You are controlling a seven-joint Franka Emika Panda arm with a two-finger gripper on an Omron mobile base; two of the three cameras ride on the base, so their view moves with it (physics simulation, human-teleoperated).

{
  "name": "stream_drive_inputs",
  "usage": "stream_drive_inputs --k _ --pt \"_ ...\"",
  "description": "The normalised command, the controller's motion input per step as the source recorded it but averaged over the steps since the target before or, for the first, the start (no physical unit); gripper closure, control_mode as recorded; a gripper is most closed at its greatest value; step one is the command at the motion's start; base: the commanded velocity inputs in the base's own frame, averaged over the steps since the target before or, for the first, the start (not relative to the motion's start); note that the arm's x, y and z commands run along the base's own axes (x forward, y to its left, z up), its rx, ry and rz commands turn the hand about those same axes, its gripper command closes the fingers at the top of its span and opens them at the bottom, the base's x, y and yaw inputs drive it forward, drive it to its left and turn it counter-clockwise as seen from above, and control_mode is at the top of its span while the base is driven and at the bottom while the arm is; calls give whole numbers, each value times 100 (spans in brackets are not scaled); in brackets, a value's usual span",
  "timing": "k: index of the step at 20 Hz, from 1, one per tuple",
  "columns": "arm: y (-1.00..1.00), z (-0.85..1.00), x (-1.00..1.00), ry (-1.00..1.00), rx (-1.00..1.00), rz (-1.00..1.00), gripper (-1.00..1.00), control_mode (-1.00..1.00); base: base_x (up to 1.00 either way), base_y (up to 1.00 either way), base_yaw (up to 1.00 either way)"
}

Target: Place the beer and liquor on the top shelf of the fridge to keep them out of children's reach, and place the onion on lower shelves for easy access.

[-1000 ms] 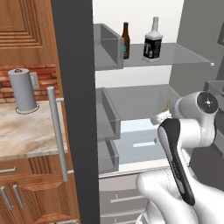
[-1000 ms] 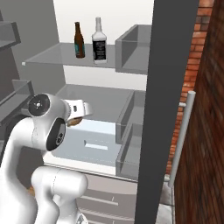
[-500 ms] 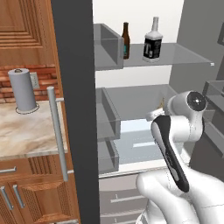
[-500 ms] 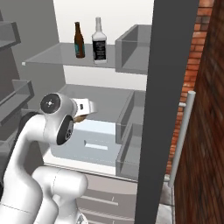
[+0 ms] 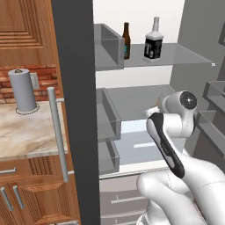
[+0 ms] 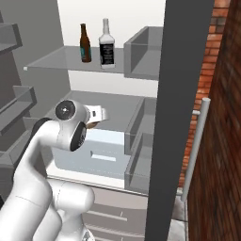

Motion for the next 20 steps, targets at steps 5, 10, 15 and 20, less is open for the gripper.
stream_drive_inputs --k 5,10,15,20 --pt "0 -18 43 0 1 0 100 -100 0 0 0" --pt "0 -17 41 0 1 0 100 -100 0 0 0" --pt "0 -14 34 4 1 0 100 -100 0 0 0" --pt "0 -13 30 8 0 0 100 -100 0 0 0"
